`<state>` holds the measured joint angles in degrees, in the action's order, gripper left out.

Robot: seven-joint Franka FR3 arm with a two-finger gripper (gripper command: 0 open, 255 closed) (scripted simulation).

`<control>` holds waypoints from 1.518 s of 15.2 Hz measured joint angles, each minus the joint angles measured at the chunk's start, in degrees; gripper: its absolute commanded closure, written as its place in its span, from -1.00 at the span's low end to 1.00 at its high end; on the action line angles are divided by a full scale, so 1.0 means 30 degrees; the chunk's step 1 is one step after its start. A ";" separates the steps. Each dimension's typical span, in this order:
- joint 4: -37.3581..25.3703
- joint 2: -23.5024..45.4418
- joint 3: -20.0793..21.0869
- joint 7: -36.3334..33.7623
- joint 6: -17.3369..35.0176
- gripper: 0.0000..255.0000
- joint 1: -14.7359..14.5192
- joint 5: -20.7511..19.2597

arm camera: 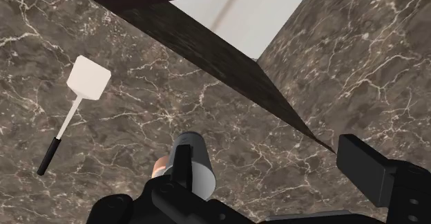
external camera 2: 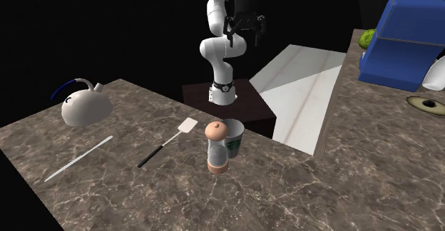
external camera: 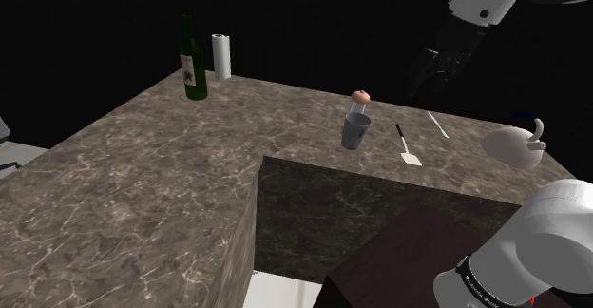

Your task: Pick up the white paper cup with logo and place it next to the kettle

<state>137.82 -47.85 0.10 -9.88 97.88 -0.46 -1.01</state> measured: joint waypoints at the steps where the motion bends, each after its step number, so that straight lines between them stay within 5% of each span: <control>1: 0.0000 0.0000 0.0000 0.0000 0.0000 -1.00 0.0000 0.0000; 13: -0.0736 0.7455 -0.0002 -0.0032 0.5474 -1.00 0.0622 -0.1377; 23: -0.3939 1.4892 0.0032 -0.0728 0.8577 -1.00 0.1148 -0.2971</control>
<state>126.00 -3.17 0.19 -12.06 123.62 2.98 -9.92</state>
